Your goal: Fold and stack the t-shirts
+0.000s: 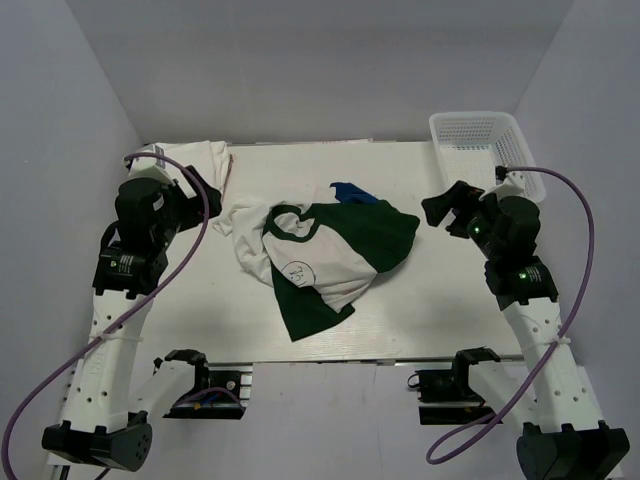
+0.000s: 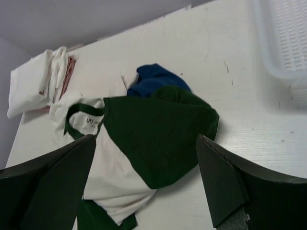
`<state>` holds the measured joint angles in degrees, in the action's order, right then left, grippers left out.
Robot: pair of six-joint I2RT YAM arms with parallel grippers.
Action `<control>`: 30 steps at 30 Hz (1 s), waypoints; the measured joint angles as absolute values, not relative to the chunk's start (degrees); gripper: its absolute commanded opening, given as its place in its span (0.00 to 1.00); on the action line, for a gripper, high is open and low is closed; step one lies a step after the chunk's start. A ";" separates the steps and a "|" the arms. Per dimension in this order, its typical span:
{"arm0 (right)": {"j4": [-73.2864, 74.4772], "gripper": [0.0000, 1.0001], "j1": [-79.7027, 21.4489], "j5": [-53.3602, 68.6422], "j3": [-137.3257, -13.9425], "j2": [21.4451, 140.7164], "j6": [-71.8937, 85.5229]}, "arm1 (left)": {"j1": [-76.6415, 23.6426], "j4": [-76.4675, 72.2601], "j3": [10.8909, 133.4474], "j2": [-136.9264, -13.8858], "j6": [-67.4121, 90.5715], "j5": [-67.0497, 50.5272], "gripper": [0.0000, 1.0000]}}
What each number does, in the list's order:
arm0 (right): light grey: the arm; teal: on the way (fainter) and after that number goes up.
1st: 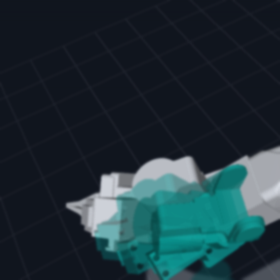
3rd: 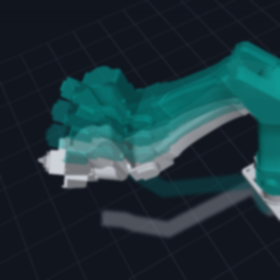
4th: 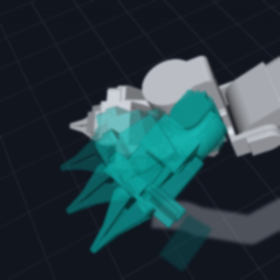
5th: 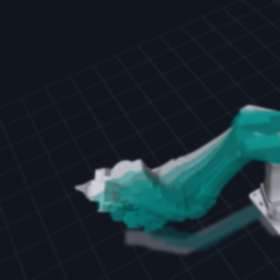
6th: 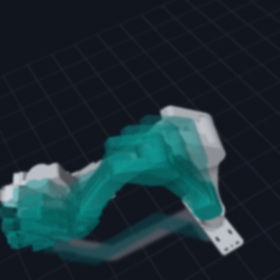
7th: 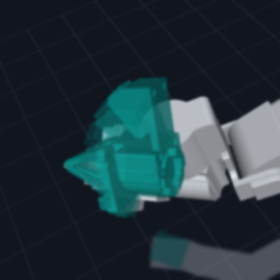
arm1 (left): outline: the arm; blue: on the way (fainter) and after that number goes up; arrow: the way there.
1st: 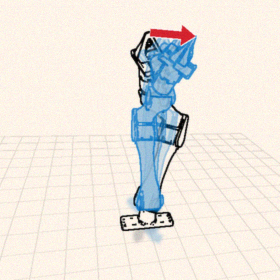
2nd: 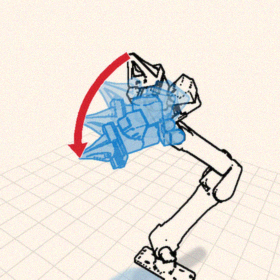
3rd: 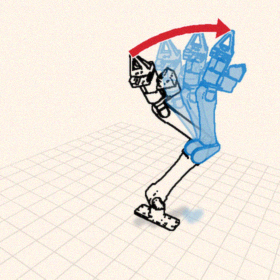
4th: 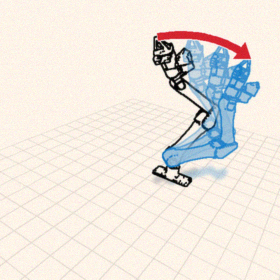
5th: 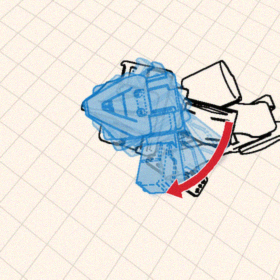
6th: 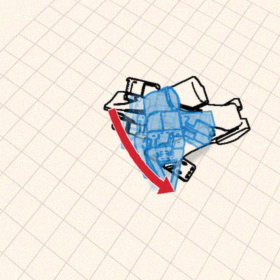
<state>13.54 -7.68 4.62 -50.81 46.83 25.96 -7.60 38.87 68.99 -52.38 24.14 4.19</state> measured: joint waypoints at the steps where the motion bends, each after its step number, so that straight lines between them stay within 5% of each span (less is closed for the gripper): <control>1: 14.46 0.90 -7.68 5.28 -50.81 46.89 25.85 | -7.60 39.13 68.99 -52.31 24.29 4.34 1.00; 11: 17.15 0.90 -9.50 17.10 -51.18 51.70 20.40 | -7.60 40.77 67.31 -55.20 24.49 5.63 1.00; 16: 18.57 0.90 -18.72 18.00 -52.80 60.45 17.30 | -7.60 40.80 65.14 -58.13 24.49 5.58 1.00; 24: 22.35 0.90 -41.74 1.56 -58.04 77.47 12.75 | -7.60 41.08 61.67 -62.41 24.75 5.28 1.00; 30: 20.53 0.87 -48.75 -11.88 -60.60 90.74 7.84 | -7.60 41.54 61.43 -63.59 24.71 5.04 1.00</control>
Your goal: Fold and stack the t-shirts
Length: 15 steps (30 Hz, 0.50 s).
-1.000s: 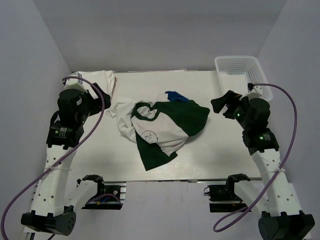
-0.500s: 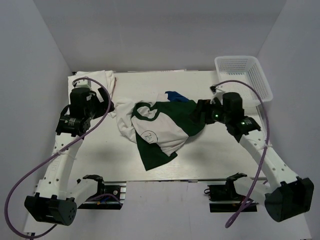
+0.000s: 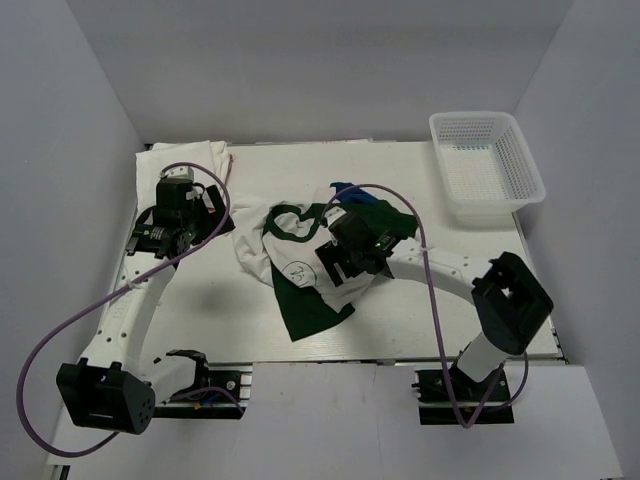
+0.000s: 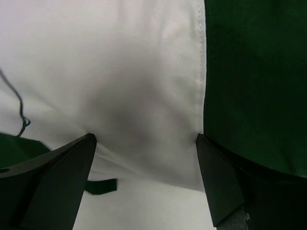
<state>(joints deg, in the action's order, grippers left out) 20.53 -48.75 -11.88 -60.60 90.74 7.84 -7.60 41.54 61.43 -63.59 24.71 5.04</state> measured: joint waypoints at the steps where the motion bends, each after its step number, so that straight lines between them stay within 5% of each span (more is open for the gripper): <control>1: 19.92 0.66 -48.95 -13.04 -60.60 92.03 7.01 | -7.60 41.52 61.43 -63.55 24.71 4.93 1.00; 2: 19.38 0.41 -49.10 -13.98 -60.71 93.14 6.07 | -7.60 41.54 61.41 -63.53 24.71 4.86 1.00; 3: 19.18 0.36 -49.19 -14.81 -61.04 94.13 5.50 | -7.60 41.52 61.41 -63.53 24.71 4.80 1.00; 4: 19.18 0.00 -49.30 -15.66 -61.52 94.89 5.72 | -7.60 41.52 61.39 -63.46 24.71 4.64 1.00; 15: 19.59 0.00 -48.90 -21.21 -72.71 84.36 8.86 | -7.60 41.28 60.66 -62.02 24.71 2.83 1.00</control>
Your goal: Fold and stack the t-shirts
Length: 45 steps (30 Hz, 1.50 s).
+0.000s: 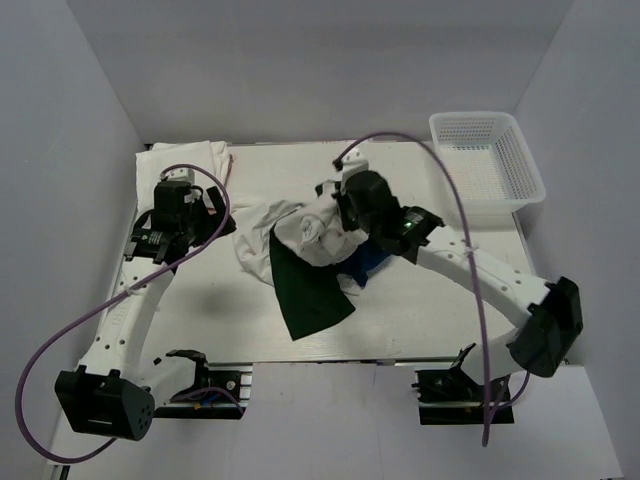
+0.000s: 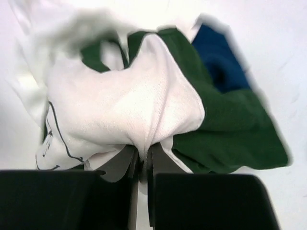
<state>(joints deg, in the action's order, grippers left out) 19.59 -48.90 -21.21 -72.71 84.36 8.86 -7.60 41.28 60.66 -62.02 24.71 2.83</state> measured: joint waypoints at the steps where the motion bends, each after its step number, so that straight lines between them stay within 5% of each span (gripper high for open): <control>1: 19.62 0.00 -48.69 -22.44 -75.02 82.85 8.80 | -7.60 41.10 60.53 -61.76 24.71 2.70 1.00; 11: 16.71 0.00 -38.37 -34.87 -95.53 80.40 4.27 | -7.60 40.29 59.61 -60.93 24.71 2.11 1.00; 21: 13.34 0.00 -22.17 -35.35 -125.64 96.97 -4.69 | -7.60 40.29 59.61 -62.41 24.71 2.42 1.00; 45: -24.12 0.00 3.49 -41.89 -125.51 108.38 -12.51 | -7.60 41.10 59.61 -69.56 24.71 3.95 1.00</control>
<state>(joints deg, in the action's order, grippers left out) -24.12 3.49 -41.89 -125.51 108.38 -12.51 -7.60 41.10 59.61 -69.56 24.71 3.95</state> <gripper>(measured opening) 0.104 0.995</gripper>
